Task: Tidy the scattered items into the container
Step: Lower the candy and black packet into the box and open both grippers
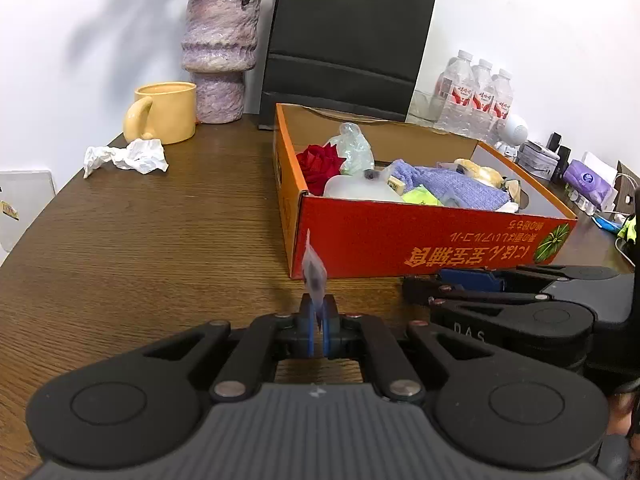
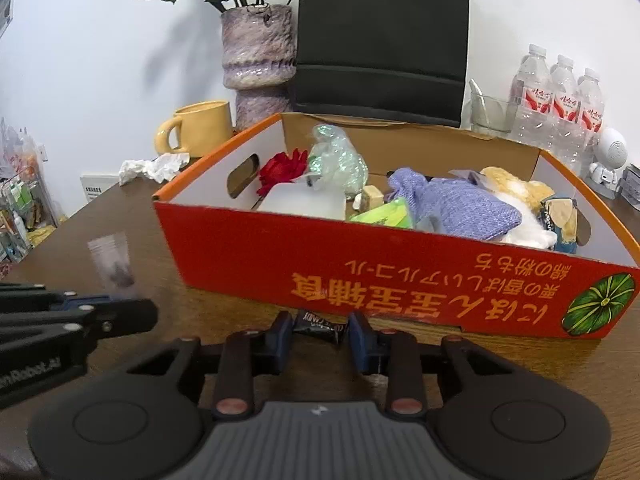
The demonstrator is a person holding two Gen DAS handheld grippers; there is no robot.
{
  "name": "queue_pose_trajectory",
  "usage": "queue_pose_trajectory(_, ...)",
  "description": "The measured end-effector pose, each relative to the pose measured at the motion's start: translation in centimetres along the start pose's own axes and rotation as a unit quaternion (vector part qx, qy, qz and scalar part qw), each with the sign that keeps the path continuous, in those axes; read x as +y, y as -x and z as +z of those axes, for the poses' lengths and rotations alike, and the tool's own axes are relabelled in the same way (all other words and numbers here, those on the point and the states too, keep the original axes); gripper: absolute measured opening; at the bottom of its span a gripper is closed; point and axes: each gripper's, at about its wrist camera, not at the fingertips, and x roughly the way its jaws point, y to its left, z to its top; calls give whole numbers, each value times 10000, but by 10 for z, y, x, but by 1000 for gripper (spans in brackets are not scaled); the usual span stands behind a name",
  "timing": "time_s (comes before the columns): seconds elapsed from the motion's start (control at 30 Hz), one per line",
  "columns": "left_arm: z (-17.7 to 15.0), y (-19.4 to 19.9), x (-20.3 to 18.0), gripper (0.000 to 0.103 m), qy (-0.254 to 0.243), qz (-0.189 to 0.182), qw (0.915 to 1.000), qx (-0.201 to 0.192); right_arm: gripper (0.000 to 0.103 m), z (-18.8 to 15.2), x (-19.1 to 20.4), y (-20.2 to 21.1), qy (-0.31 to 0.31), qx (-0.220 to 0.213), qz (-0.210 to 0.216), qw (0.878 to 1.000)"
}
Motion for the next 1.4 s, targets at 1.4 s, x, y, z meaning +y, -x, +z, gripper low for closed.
queue_pose_trajectory(1.4,108,-69,-90,5,-38,-89,9982,-590,20,89,-128,5,-526,-948,148,9940)
